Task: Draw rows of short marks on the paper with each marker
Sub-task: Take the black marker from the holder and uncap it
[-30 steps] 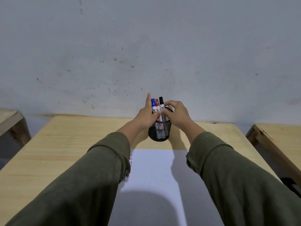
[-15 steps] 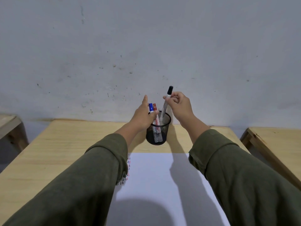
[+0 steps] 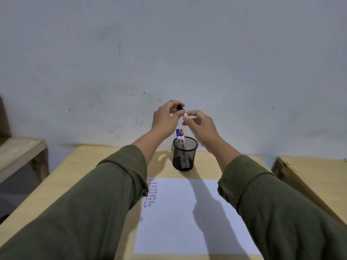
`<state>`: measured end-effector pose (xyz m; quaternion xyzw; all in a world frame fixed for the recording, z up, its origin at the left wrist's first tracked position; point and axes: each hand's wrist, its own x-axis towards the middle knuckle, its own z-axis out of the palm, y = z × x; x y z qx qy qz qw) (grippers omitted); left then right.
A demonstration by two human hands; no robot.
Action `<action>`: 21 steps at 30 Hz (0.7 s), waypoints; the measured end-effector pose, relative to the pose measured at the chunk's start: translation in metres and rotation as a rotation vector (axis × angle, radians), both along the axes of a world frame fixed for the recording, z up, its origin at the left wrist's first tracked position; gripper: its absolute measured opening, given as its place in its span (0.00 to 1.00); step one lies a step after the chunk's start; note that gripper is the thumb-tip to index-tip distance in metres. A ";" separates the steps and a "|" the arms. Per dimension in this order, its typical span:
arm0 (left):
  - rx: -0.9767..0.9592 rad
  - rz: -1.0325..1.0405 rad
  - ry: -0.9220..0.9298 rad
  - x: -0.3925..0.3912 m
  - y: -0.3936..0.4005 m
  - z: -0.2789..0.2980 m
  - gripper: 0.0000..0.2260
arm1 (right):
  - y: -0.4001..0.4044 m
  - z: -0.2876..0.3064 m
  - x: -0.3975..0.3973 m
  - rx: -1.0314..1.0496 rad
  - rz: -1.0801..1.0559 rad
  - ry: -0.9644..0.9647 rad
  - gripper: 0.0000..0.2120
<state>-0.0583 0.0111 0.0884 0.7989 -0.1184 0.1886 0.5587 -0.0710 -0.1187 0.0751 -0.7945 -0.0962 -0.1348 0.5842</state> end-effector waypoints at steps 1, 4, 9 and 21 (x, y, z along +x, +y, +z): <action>-0.036 0.020 0.011 -0.004 0.003 -0.001 0.08 | 0.000 0.001 -0.007 -0.012 0.020 0.029 0.10; -0.180 0.124 0.076 -0.014 0.016 -0.006 0.09 | -0.004 0.005 -0.029 -0.023 0.055 0.096 0.12; -0.302 0.150 0.234 -0.032 0.031 -0.020 0.11 | -0.011 0.008 -0.054 0.157 0.042 0.145 0.07; -0.088 -0.081 0.039 -0.076 0.018 -0.026 0.07 | 0.011 0.004 -0.079 0.567 0.189 0.209 0.06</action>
